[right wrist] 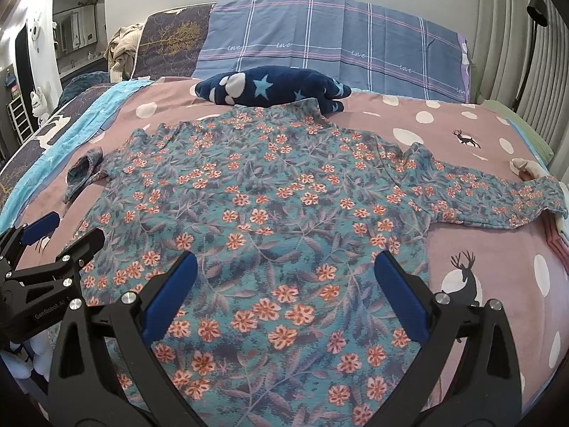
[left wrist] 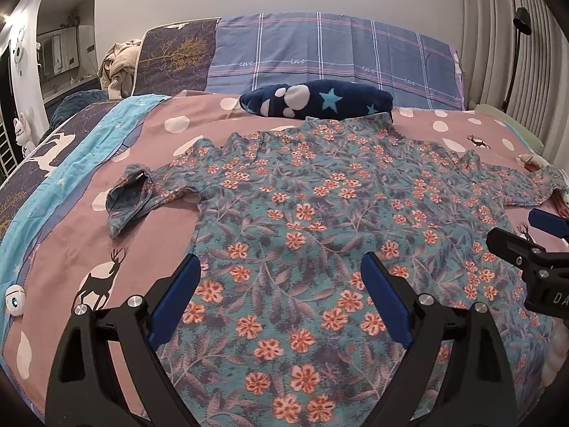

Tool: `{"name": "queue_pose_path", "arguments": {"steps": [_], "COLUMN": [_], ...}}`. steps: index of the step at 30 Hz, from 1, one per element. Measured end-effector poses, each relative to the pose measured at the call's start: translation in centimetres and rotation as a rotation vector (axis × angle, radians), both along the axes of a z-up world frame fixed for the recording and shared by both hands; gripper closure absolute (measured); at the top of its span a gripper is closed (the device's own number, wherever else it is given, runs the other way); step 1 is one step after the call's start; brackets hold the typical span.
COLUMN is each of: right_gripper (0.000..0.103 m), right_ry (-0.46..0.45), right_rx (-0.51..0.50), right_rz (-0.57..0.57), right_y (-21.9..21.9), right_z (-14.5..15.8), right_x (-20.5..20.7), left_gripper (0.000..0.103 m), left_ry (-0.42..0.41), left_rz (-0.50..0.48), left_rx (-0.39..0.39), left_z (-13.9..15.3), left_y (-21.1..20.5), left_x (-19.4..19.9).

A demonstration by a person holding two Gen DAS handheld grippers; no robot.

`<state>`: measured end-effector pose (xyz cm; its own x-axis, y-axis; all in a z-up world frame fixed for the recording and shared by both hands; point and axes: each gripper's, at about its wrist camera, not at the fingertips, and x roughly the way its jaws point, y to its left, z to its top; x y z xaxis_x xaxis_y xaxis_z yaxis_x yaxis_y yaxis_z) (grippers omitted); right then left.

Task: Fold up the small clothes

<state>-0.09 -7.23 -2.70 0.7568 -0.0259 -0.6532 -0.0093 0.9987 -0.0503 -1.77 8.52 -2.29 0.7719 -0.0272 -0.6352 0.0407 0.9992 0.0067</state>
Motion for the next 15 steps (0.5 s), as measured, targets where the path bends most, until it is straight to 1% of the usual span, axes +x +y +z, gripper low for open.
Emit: {"name": "queue_pose_path", "arguments": {"steps": [7, 10, 13, 15], "right_gripper": [0.002, 0.002, 0.002, 0.002], "right_ry": [0.002, -0.002, -0.021, -0.035], "right_rx": [0.000, -0.003, -0.037, -0.042], "right_rz": [-0.001, -0.008, -0.012, -0.016], "right_y": [0.3, 0.3, 0.3, -0.1], "right_z": [-0.1, -0.1, -0.1, -0.1], "right_x": [0.1, 0.1, 0.0, 0.0], "left_gripper": [0.012, 0.013, 0.020, 0.029], "left_ry": [-0.001, 0.003, 0.013, 0.018], "left_rz": [-0.002, -0.001, 0.004, 0.022], "left_rx": [-0.004, -0.031, -0.046, -0.060], "left_z": [0.0, 0.0, -0.2, -0.2], "left_y": [0.3, 0.8, 1.5, 2.5], "left_x": [-0.1, 0.0, 0.2, 0.5]}}
